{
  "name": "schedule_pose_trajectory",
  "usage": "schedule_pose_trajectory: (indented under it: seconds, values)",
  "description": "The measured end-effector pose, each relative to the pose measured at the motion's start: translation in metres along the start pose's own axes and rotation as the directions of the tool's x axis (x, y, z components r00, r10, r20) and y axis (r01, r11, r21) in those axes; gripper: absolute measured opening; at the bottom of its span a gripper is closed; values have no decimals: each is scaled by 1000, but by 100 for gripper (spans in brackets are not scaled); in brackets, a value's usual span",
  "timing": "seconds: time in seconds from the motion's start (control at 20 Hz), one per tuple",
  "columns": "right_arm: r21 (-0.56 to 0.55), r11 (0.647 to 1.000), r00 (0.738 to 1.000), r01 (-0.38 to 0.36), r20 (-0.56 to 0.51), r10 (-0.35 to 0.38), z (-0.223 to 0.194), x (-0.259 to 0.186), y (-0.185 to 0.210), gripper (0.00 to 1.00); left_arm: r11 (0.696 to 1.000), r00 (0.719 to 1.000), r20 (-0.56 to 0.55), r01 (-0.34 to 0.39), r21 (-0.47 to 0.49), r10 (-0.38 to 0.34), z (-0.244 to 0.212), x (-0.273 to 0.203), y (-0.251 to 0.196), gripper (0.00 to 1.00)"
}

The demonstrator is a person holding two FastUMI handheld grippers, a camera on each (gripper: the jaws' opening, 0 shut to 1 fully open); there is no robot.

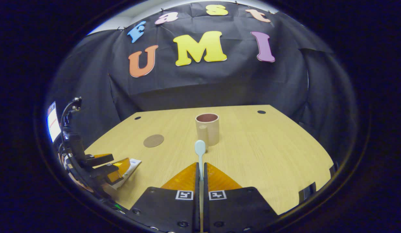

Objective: Put the toothbrush and toothpaste on the desktop into the cup, then pick up the cup and place it on the coaster on the desktop.

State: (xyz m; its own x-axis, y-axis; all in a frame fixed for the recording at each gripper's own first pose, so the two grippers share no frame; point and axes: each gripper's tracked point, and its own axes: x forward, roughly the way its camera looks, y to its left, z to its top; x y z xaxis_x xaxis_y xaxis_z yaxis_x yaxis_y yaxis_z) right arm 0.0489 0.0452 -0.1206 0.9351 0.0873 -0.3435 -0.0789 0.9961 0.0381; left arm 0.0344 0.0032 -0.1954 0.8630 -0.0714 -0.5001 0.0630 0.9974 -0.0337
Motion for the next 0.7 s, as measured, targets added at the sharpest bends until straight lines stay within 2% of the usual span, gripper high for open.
schedule_pose_trajectory:
  seconds: [0.1,0.25,0.5,0.7]
  values:
    - [-13,1000,999,-14,34,15,11,-9,4,2,1000,1000,-23,-8,2,8,-5,3,0,100]
    - [-34,999,995,-27,90,30,27,-22,5,2,1000,999,-44,-1,6,1,-11,7,-5,95]
    - [-21,999,992,-50,113,52,36,-30,5,2,1000,995,-100,18,-22,-21,-27,11,-11,78]
    - [-27,998,991,-54,121,57,39,-33,5,1,1000,991,-129,16,-12,-17,-31,11,-13,69]
